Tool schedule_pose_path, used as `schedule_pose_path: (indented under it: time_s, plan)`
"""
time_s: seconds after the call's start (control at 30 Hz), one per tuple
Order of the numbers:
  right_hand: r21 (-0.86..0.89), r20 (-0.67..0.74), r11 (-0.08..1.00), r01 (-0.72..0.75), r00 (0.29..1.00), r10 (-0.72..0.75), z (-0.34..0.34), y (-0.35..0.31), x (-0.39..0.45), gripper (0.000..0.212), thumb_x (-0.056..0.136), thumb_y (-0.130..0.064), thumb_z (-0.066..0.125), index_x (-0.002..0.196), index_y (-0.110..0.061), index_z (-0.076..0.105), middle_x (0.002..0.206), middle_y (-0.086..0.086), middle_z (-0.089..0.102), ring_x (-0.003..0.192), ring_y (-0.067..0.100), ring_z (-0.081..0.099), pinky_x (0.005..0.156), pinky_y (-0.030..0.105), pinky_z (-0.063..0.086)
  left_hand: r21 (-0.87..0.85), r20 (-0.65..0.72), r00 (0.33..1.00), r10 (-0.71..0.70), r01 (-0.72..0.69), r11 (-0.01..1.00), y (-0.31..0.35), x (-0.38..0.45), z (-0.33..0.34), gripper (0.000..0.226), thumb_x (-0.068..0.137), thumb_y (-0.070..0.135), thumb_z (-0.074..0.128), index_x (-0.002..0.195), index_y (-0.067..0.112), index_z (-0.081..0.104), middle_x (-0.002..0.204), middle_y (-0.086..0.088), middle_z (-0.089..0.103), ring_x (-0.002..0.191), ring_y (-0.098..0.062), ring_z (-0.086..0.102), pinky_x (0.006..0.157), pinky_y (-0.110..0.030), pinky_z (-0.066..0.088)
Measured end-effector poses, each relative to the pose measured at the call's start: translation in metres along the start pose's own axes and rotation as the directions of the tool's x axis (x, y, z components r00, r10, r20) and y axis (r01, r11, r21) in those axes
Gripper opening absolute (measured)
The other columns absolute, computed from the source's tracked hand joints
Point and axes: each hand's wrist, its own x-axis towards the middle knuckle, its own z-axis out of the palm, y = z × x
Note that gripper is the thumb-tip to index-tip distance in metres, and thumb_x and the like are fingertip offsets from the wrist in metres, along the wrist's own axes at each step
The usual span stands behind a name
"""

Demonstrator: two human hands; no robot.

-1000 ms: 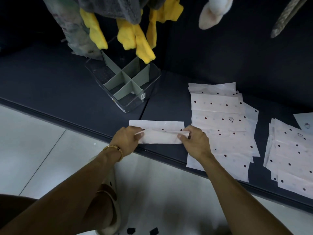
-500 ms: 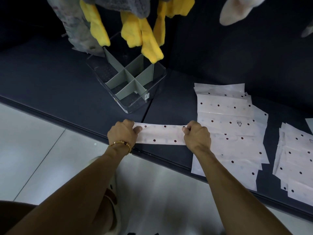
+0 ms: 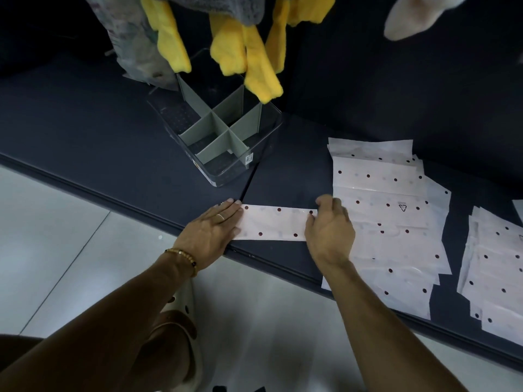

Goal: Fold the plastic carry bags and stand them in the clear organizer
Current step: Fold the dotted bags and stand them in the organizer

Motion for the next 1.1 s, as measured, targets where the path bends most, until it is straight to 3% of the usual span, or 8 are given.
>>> schedule_pose_path:
  time_s: [0.17,0.27,0.43,0.73,0.8,0.87,0.93,1.1]
  plan:
    - [0.063,0.138,0.859,0.508,0.848,-0.512,0.029,-0.055,-0.039,0.055,0.088,-0.009,0.055,0.141,-0.005,0.042,0.149,0.013,0.039,0.137,0.029,0.036,0.114,0.038,0.027,0.016,0.028,0.998,0.05,-0.05,0.999,-0.006,0.006,0.0,0.055,0.102,0.035,0.027,0.151,0.023,0.007,0.154,0.012,-0.002,0.139,-0.002,-0.011,0.109,-0.015,-0.016]
    - [0.11,0.248,0.872,0.477,0.836,-0.489,0.046,-0.07,-0.051,0.061,0.098,-0.022,0.041,0.151,-0.007,0.016,0.16,0.01,0.009,0.148,0.023,0.002,0.119,0.036,0.0,0.009,0.031,0.998,0.055,-0.055,0.998,-0.006,0.004,0.001,0.055,0.102,0.035,0.027,0.148,0.023,0.002,0.15,0.012,-0.005,0.14,-0.004,-0.011,0.111,-0.017,-0.015]
    - [0.02,0.271,0.891,0.454,0.855,-0.442,0.039,-0.022,-0.04,0.056,0.103,-0.033,0.019,0.152,-0.012,0.005,0.16,0.004,-0.001,0.147,0.019,-0.006,0.119,0.035,-0.001,0.011,0.04,0.999,0.029,-0.03,1.0,-0.008,0.005,0.003,0.055,0.101,0.039,0.022,0.146,0.028,-0.008,0.15,0.016,-0.012,0.137,-0.001,-0.017,0.108,-0.016,-0.019]
    - [-0.091,0.312,0.918,0.387,0.886,-0.342,0.009,0.042,-0.028,0.055,0.103,-0.022,0.028,0.153,-0.009,0.01,0.162,0.003,0.002,0.148,0.019,0.0,0.117,0.028,-0.001,0.07,0.034,0.999,-0.02,0.017,0.997,0.003,0.003,0.001,0.054,0.101,0.035,0.024,0.152,0.025,0.008,0.159,0.008,0.007,0.146,-0.01,0.0,0.117,-0.027,-0.006]
    - [-0.14,0.282,0.907,0.397,0.894,-0.348,0.0,0.03,-0.031,0.058,0.092,-0.011,0.048,0.147,-0.004,0.03,0.157,0.012,0.021,0.145,0.03,0.02,0.118,0.038,0.018,0.112,0.024,0.998,-0.053,0.05,0.993,0.013,-0.004,-0.002,0.054,0.1,0.036,0.026,0.151,0.023,0.015,0.159,0.005,0.015,0.146,-0.014,0.007,0.118,-0.034,0.001]
    - [-0.122,0.205,0.877,0.465,0.876,-0.436,-0.004,0.016,-0.043,0.05,0.076,-0.006,0.064,0.126,-0.005,0.058,0.13,0.016,0.053,0.114,0.036,0.052,0.092,0.043,0.046,0.168,-0.006,0.998,-0.064,0.064,0.984,0.025,-0.017,-0.004,0.056,0.098,0.04,0.027,0.149,0.016,0.025,0.154,-0.004,0.028,0.144,-0.021,0.019,0.116,-0.039,0.011]
    - [-0.095,0.175,0.83,0.549,0.831,-0.529,-0.003,0.008,-0.059,0.039,0.071,-0.008,0.068,0.11,-0.009,0.066,0.105,0.009,0.06,0.091,0.029,0.057,0.074,0.038,0.048,0.211,0.032,0.998,-0.057,0.049,0.976,0.036,-0.033,-0.006,0.068,0.091,0.054,0.029,0.145,0.012,0.031,0.148,-0.01,0.037,0.139,-0.026,0.028,0.113,-0.042,0.018]
    - [-0.054,0.157,0.834,0.55,0.829,-0.536,-0.006,0.018,-0.065,0.041,0.073,-0.003,0.065,0.114,-0.009,0.067,0.113,0.006,0.064,0.102,0.028,0.06,0.079,0.039,0.052,0.169,0.175,0.983,0.055,-0.085,0.982,0.036,-0.049,-0.005,0.069,0.093,0.04,0.048,0.151,0.027,0.012,0.159,0.002,0.01,0.145,-0.025,0.008,0.117,-0.039,0.011]
